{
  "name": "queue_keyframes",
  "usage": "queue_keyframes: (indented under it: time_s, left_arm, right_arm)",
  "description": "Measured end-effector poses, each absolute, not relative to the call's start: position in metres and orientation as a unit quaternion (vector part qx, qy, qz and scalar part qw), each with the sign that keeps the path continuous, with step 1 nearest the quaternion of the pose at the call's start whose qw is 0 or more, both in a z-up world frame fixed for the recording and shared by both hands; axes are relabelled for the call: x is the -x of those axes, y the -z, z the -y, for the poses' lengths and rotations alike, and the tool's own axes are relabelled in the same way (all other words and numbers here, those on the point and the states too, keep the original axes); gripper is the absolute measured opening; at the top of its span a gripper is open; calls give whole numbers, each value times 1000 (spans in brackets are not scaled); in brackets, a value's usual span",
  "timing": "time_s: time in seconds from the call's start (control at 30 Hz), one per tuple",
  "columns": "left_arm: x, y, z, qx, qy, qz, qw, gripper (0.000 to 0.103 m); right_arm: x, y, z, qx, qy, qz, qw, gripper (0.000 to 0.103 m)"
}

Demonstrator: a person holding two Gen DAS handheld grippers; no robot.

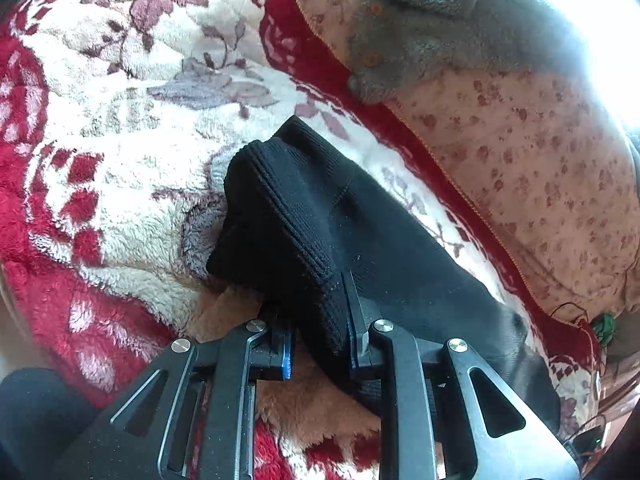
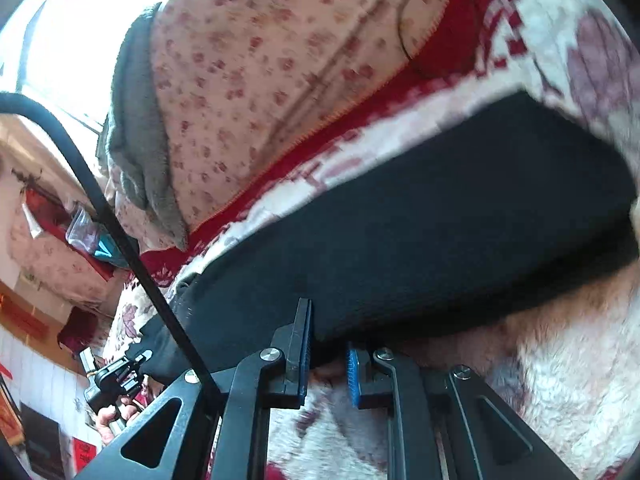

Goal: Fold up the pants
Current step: 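Grasp the folded pants end with the left gripper and fold it over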

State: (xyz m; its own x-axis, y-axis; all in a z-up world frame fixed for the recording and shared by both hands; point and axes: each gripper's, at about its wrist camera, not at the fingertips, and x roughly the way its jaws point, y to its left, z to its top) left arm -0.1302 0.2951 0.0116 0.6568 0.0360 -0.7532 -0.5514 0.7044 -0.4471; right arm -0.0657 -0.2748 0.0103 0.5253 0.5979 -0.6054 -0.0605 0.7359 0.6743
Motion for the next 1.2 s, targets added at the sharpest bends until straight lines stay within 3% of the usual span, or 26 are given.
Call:
queue_keyframes:
  time_s: [0.2, 0.43, 0.47, 0.57, 1.2]
  left_arm:
    - [141, -25, -299, 352, -190, -390, 830, 34]
    - [165, -71, -273, 278, -201, -358, 868, 34]
    - [167, -79, -267, 267, -196, -352, 875, 37]
    - [161, -92, -244, 260, -138, -347, 890, 64]
    - [-20, -61, 22, 134, 215, -492, 833, 65]
  right_arm:
    - [74, -5, 297, -377, -197, -428, 798, 19]
    - [83, -15, 332, -385, -160, -414, 809, 30]
    - [84, -15, 338, -390, -154, -410, 810, 31]
    - [84, -14, 352, -400, -137, -412, 807, 33]
    - [73, -11, 390, -417, -116, -399, 808, 40]
